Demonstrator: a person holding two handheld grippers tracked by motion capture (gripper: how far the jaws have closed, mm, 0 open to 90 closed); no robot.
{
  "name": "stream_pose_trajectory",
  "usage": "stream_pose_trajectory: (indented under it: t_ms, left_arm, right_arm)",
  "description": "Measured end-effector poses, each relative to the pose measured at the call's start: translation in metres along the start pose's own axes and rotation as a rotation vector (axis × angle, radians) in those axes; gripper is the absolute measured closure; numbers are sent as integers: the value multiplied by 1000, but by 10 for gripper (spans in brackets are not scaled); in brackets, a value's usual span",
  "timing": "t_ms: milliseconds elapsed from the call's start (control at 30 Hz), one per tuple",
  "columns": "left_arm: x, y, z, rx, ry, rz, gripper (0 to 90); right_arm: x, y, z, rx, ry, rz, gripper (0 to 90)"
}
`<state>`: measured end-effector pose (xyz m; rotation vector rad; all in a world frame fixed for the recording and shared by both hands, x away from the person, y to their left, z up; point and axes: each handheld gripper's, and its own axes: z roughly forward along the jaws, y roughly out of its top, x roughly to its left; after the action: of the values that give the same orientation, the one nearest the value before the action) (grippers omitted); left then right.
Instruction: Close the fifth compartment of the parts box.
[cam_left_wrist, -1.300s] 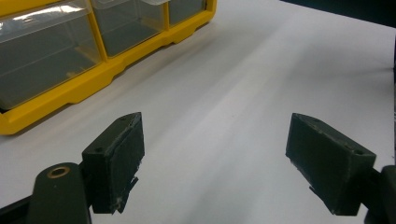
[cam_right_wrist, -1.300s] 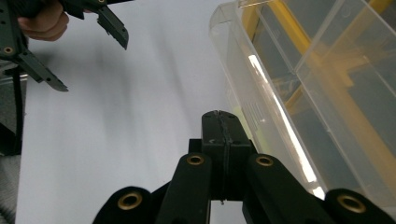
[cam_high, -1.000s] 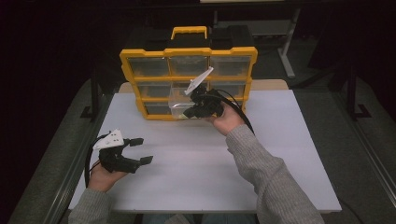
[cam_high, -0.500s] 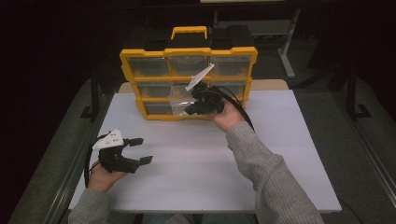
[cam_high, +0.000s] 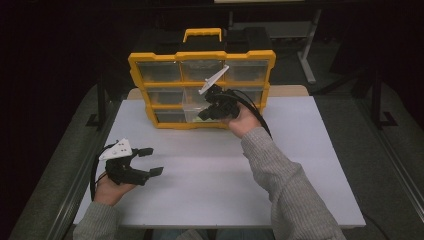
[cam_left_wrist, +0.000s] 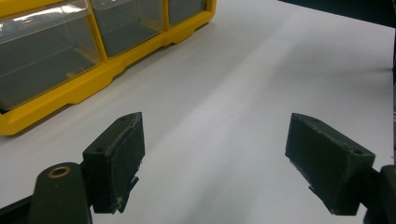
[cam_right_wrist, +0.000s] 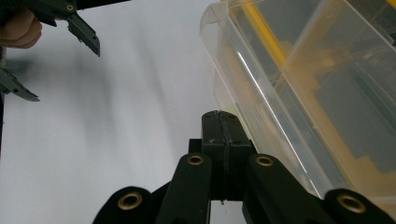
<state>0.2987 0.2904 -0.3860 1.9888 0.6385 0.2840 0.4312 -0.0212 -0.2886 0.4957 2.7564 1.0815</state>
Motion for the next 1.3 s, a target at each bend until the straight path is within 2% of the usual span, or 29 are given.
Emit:
stream_pose_trajectory:
  t_ms: [433, 533, 733, 767, 1033, 1100, 1300]
  left_arm:
    - [0, 0, 0, 0, 0, -2, 197]
    - [0, 0, -1, -2, 1, -2, 197]
    - [0, 0, -1, -3, 1, -3, 196]
    - [0, 0, -1, -2, 1, -3, 196]
    - [1, 0, -1, -2, 2, 0, 196]
    - [1, 0, -1, 0, 1, 0, 196]
    - [1, 0, -1, 0, 1, 1, 194]
  right_arm:
    - [-6, 2, 1, 4, -15, -2, 888]
    - [-7, 3, 1, 5, -13, 10, 888]
    - [-12, 5, 1, 3, -24, -2, 888]
    - [-11, 6, 1, 7, -21, 13, 888]
    - [-16, 7, 2, 8, -33, 2, 888]
    - [-15, 7, 2, 8, -27, 22, 888]
    - [-18, 8, 2, 12, -37, 15, 888]
